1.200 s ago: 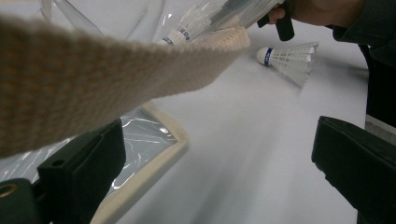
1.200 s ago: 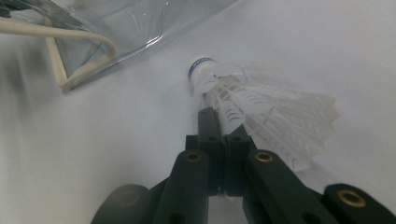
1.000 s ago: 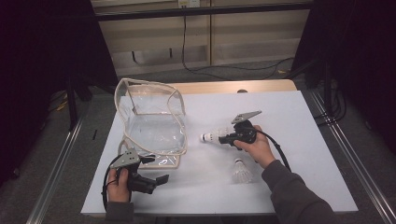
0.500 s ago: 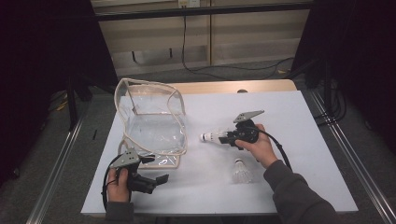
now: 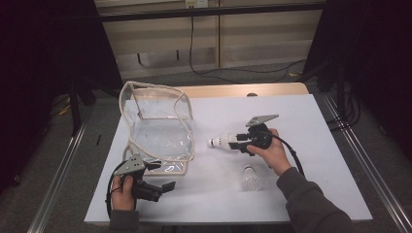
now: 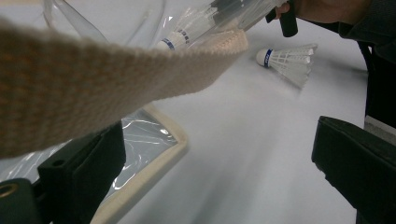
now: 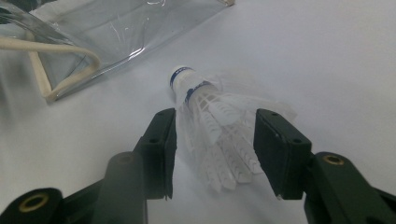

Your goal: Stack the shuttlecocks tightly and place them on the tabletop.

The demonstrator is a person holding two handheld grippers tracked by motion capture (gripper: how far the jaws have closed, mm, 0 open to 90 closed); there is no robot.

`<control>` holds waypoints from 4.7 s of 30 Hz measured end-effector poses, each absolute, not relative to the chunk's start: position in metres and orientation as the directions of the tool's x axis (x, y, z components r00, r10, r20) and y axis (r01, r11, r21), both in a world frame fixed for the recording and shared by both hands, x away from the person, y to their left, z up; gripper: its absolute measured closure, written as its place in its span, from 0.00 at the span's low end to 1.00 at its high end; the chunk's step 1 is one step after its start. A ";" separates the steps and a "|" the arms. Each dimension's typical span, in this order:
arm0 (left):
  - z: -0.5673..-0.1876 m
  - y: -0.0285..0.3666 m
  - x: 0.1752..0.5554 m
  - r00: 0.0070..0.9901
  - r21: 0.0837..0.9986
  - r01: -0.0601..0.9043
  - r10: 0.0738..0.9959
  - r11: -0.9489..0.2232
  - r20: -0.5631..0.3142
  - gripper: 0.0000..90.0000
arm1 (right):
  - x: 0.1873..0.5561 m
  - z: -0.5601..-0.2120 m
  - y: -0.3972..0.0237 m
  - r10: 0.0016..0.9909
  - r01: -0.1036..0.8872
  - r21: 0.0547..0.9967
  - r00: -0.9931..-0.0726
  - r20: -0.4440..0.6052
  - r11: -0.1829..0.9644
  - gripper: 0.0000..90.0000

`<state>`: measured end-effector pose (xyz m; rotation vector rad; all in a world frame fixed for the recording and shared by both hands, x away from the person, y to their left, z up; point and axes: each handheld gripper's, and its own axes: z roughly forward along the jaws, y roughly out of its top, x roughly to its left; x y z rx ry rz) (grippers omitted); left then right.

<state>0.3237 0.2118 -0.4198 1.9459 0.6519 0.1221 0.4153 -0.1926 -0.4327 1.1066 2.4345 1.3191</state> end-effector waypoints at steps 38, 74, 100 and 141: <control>-0.420 0.211 0.322 0.845 0.868 0.387 0.496 -0.311 -0.199 0.03 | 0.380 -0.410 -0.218 0.655 0.496 0.804 -0.732 0.185 0.328 0.20; -0.420 0.211 0.322 0.844 0.867 0.389 0.498 -0.311 -0.200 0.03 | 0.342 -0.414 -0.235 0.639 0.478 0.819 -0.746 0.186 0.319 0.12; -0.419 0.210 0.321 0.846 0.869 0.383 0.498 -0.314 -0.193 0.03 | 0.326 -0.421 -0.238 0.602 0.457 0.821 -0.777 0.182 0.343 0.09; -0.418 0.210 0.321 0.844 0.868 0.383 0.500 -0.315 -0.191 0.03 | 0.318 -0.430 -0.231 0.569 0.421 0.808 -0.812 0.131 0.413 0.12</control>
